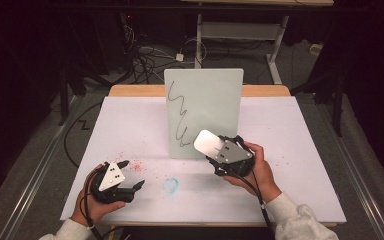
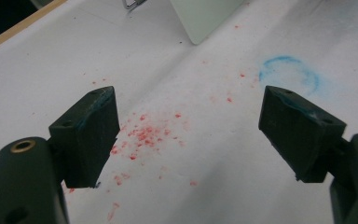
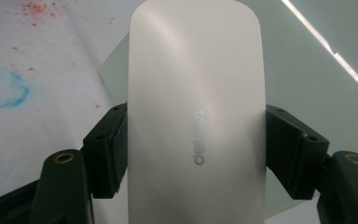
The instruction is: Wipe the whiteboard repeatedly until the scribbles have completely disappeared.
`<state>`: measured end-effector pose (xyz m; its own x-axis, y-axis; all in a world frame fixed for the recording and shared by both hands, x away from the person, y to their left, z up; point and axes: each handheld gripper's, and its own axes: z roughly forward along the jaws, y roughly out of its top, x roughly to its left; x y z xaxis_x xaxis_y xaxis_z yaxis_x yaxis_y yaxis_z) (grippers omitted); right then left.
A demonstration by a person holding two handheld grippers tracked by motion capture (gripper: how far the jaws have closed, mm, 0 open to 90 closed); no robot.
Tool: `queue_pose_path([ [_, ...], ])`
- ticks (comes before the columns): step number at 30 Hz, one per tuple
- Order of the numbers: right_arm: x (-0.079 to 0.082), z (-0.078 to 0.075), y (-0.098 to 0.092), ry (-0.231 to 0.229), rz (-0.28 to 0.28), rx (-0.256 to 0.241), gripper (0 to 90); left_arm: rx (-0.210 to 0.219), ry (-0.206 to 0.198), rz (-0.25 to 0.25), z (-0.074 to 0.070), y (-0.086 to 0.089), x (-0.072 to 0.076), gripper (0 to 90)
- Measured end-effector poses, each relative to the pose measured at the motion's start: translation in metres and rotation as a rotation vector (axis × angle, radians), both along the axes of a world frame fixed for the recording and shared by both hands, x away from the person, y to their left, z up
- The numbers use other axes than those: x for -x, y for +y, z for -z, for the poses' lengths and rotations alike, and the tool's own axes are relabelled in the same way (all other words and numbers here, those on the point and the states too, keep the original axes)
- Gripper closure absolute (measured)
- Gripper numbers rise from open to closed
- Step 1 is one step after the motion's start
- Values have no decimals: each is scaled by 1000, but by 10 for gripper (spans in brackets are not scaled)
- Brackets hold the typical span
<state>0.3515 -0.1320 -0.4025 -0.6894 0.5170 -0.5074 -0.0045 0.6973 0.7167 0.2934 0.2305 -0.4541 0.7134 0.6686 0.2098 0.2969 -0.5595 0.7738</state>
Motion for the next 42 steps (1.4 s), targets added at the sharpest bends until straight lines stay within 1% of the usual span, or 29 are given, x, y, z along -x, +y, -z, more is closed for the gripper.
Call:
queue_pose_path([
  [1, -1, -1, 3, -2, 1, 3, 310, 0, -2, 0, 0, 0, 1, 192],
  [3, -1, -4, 10, -26, 12, 20, 311, 3, -2, 2, 0, 0, 1, 192],
  [6, -1, -4, 14, -36, 16, 31, 310, 3, 2, -2, 0, 1, 0, 192],
  [9, -3, -5, 18, -60, 24, 61, 311, -2, 2, -2, 1, 0, -1, 192],
  [11, -4, -6, 20, -69, 35, 61, 311, -4, 2, -2, 0, 0, -1, 192],
  [12, -7, -7, 23, -79, 51, 53, 311, -4, 1, -3, 0, 0, 0, 192],
  [13, -7, -7, 23, -79, 51, 53, 311, -3, 0, -5, 0, 0, 0, 192],
  [14, -8, -6, 24, -91, 59, 60, 311, -1, 0, -6, 0, 1, 0, 192],
  [15, -9, -6, 26, -98, 77, 58, 311, 0, -1, -7, 0, 1, 0, 192],
  [19, -15, -7, 31, -110, 96, 53, 311, -1, -2, -6, 0, 1, 0, 192],
  [20, -15, -7, 33, -124, 110, 56, 310, 0, -1, -6, 0, 1, 0, 192],
  [21, -17, -6, 38, -169, 128, 90, 310, 0, 0, -5, 0, 1, 0, 192],
  [24, -19, -5, 43, -166, 135, 97, 310, -4, 1, -1, 0, 1, 0, 192],
  [25, -22, -1, 49, -182, 141, 121, 310, -6, 1, 0, 0, 1, 0, 192],
  [26, -22, -1, 49, -182, 141, 121, 310, -7, 0, -1, 0, 1, 0, 192],
  [27, -25, 4, 55, -192, 138, 148, 310, -7, 0, 0, 0, 1, 0, 192],
  [29, -27, 6, 58, -186, 142, 151, 310, -8, 0, -1, 0, 1, 0, 192],
  [30, -29, 11, 63, -194, 142, 178, 310, -9, 0, -1, 0, 1, 0, 192],
  [31, -29, 11, 63, -194, 142, 178, 310, -10, 0, -1, 0, 1, 0, 192],
  [32, -30, 15, 69, -218, 141, 195, 310, -10, 0, 0, 0, 1, 0, 192],
  [33, -30, 16, 72, -224, 137, 208, 310, -10, 1, 1, 1, 1, 0, 192],
  [34, -30, 16, 72, -224, 137, 208, 310, -11, 2, 2, 1, 1, 0, 192],
  [35, -30, 19, 78, -231, 129, 230, 310, -11, 3, 1, 1, 2, -1, 192],
  [36, -30, 19, 78, -231, 129, 230, 310, -11, 2, 2, 1, 2, -1, 192],
  [37, -29, 25, 83, -245, 126, 245, 310, -12, 1, 3, 1, 2, 0, 192],
  [38, -29, 25, 83, -245, 126, 245, 310, -14, 1, 4, 0, 2, 0, 192],
  [39, -27, 30, 87, -260, 116, 268, 310, -12, 2, 4, 1, 2, 0, 192],
  [40, -27, 30, 87, -260, 116, 268, 310, -14, 3, 6, 1, 2, 0, 192],
  [42, -26, 36, 90, -246, 93, 271, 310, -22, 6, 9, 1, 2, 0, 192],
])
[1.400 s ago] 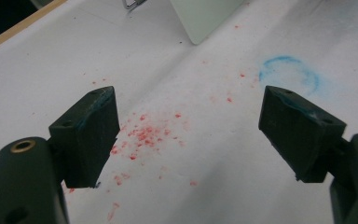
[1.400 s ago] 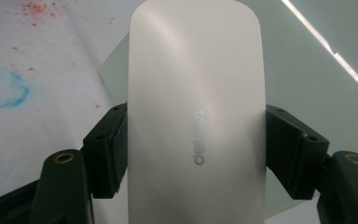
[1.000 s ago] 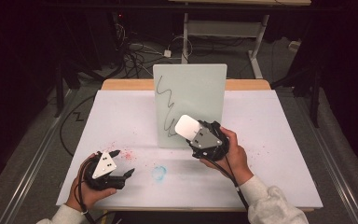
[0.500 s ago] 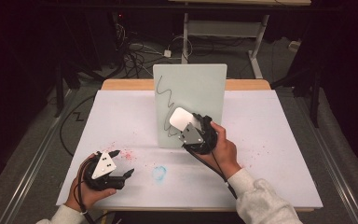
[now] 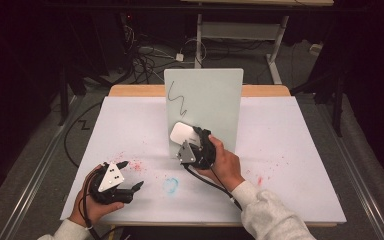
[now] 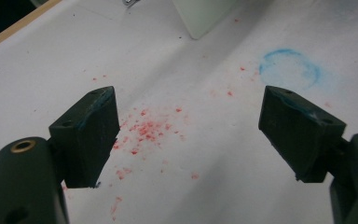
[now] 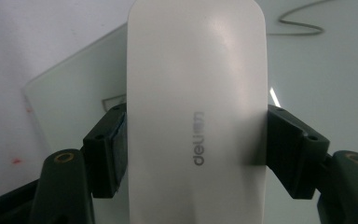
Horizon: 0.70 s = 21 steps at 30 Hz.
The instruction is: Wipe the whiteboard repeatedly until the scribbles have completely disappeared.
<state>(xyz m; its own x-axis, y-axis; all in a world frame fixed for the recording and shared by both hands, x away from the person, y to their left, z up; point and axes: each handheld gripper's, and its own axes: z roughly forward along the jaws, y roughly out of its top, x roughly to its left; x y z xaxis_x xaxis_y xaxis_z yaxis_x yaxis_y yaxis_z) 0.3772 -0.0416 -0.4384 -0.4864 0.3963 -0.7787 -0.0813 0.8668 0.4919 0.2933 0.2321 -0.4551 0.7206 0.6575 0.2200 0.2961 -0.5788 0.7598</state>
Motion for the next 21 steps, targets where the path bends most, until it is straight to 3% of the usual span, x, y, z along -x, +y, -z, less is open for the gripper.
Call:
queue_pose_path([
  [9, 14, 36, 12, 26, -49, 105, 310, -6, 5, -1, 0, 0, 0, 193],
  [12, 17, 44, 14, 9, -51, 141, 310, -7, 6, -1, 1, -1, 0, 192],
  [15, 16, 41, 12, 22, -54, 129, 310, -9, 4, -1, 0, -1, 0, 193],
  [16, 13, 34, 9, -11, -24, 103, 310, -9, 3, -1, 0, 0, 0, 193],
  [17, 13, 34, 9, -11, -24, 103, 310, -8, 4, -2, 0, 0, 0, 193],
  [19, 9, 23, 2, 0, -15, 38, 309, -5, 6, -5, 0, 0, 0, 192],
  [21, 4, 11, -8, -28, 33, -26, 309, -7, 6, -6, 1, 0, -1, 193],
])
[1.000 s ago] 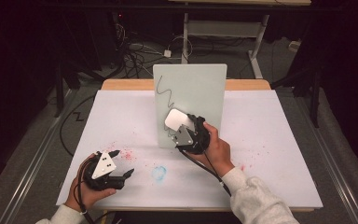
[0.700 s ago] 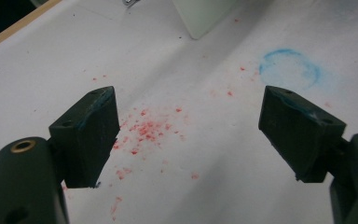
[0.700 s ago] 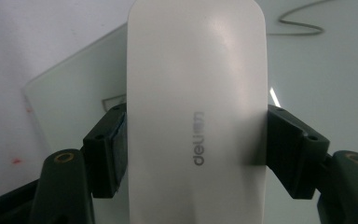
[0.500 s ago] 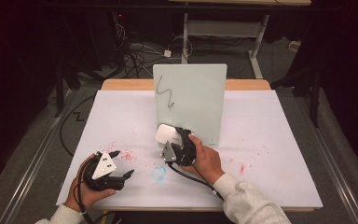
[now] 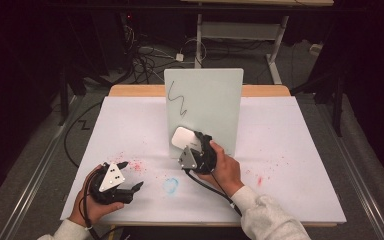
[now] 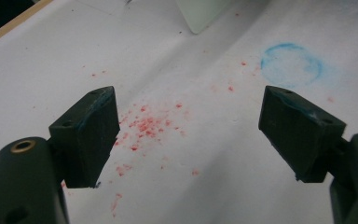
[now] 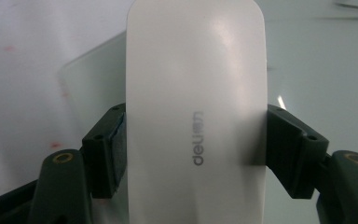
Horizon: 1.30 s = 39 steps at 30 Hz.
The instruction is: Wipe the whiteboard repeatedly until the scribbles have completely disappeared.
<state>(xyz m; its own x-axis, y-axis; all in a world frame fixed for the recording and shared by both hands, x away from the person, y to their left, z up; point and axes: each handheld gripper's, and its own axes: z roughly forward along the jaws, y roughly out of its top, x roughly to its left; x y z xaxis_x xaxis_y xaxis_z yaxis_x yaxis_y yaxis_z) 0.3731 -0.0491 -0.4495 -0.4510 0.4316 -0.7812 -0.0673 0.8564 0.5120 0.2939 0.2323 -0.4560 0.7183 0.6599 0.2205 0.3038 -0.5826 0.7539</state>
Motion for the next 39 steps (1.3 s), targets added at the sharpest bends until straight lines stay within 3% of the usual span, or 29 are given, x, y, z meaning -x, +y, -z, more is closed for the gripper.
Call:
queue_pose_path([
  [2, 0, -1, -2, 5, 7, -17, 310, 2, 2, 0, 0, 0, 0, 193],
  [5, 2, 5, 0, 2, 13, 6, 310, -2, 2, 0, 0, 0, 0, 193],
  [7, 5, 13, 2, 55, -16, 13, 310, -5, 3, 2, 0, -1, 0, 192],
  [8, 10, 27, 9, 58, -46, 87, 309, -7, 3, 2, 0, -1, 0, 192],
  [9, 10, 27, 9, 58, -46, 87, 309, -6, 5, 2, 0, -1, 0, 192],
  [12, 16, 37, 17, 18, -51, 166, 308, -6, 6, -1, 1, -1, 0, 192],
  [15, 13, 33, 15, 39, -55, 162, 309, -12, 5, 1, 0, 0, 0, 192],
  [17, 12, 30, 13, -3, -35, 187, 309, -8, 5, -1, 0, 0, 0, 193],
  [19, 8, 22, 8, -27, -12, 154, 309, -11, 5, 0, 0, 0, 0, 193],
  [22, 4, 11, 2, -21, 15, 109, 309, -6, 5, 0, 1, 0, -1, 192],
  [24, 5, 14, 4, -35, 23, 127, 309, -8, 8, 1, 1, -1, -1, 193],
  [25, 7, 17, 7, 1, -6, 133, 309, -3, 9, 1, 1, -1, -1, 193],
  [27, 8, 20, 10, 23, -22, 142, 309, 5, 13, 1, 1, 0, -2, 193],
  [30, 12, 32, 20, 46, -68, 206, 308, 3, 11, -4, 1, 0, -1, 192],
  [32, 15, 38, 26, 10, -69, 232, 308, 4, 14, -3, 1, 0, -2, 192],
  [37, 13, 35, 25, 21, -81, 233, 309, 4, 13, -1, 1, 0, -2, 193],
  [39, 10, 28, 23, 2, -68, 208, 309, 6, 13, -4, 1, 1, -1, 192],
])
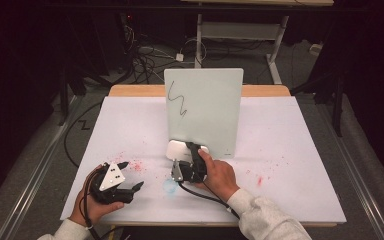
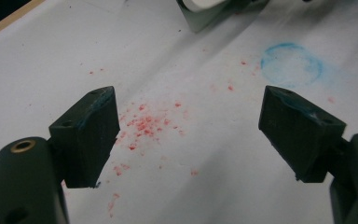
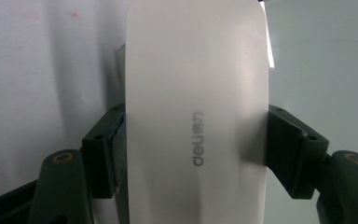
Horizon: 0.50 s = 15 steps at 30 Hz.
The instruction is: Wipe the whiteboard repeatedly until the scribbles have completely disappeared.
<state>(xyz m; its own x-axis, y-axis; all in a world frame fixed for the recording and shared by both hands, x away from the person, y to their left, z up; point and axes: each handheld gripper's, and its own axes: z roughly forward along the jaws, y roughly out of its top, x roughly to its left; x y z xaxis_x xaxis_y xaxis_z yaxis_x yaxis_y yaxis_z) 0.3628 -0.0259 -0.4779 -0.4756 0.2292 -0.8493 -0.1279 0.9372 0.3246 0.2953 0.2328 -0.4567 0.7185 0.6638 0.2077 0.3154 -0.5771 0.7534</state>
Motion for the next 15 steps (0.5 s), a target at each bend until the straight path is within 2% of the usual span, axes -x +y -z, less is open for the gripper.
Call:
queue_pose_path([
  [5, -14, -36, -11, -67, 64, -86, 309, 8, 3, -1, 0, 1, 0, 192],
  [10, -31, -76, -31, -105, 144, -207, 309, 16, 4, -5, 0, 2, -1, 193],
  [12, -34, -85, -34, -104, 182, -263, 309, 16, 3, -6, 0, 2, -1, 192],
  [15, -32, -80, -29, -116, 187, -254, 309, 14, 3, -4, 0, 2, -1, 192],
])
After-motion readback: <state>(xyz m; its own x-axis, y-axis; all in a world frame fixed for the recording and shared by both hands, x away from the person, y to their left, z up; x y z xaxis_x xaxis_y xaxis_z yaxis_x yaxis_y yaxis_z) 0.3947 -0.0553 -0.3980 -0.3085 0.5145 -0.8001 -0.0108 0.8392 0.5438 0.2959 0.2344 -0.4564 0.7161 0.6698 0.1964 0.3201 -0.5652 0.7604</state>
